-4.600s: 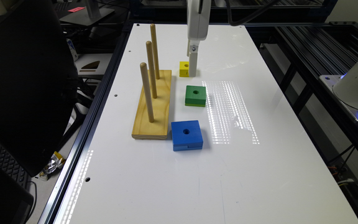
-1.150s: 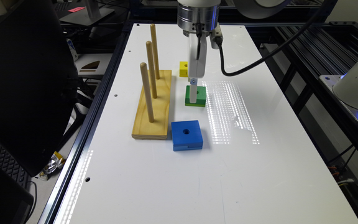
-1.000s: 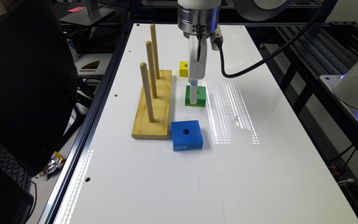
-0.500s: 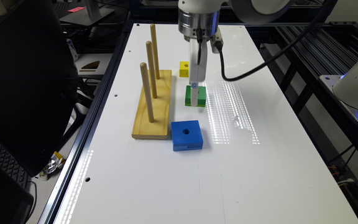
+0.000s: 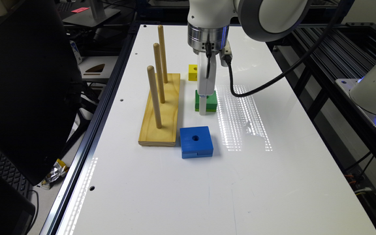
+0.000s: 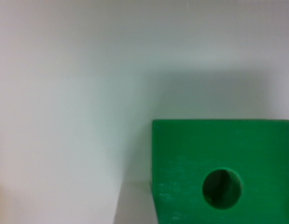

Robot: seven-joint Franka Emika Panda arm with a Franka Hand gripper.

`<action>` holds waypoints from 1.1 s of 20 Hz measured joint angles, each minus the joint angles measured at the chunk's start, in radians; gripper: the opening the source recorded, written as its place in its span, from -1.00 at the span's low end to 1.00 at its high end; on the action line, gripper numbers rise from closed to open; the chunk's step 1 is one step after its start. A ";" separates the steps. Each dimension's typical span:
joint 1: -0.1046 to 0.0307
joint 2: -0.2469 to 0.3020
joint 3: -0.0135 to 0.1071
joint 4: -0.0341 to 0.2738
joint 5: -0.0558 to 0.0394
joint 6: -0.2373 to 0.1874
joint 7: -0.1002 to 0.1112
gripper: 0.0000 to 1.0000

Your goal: Pick up green block.

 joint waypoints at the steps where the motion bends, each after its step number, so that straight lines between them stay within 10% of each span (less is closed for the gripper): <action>1: 0.000 0.000 0.000 0.000 0.0000 0.000 0.000 -1.00; 22: 0.000 -0.076 0.003 -0.004 -0.0001 -0.051 0.000 -1.00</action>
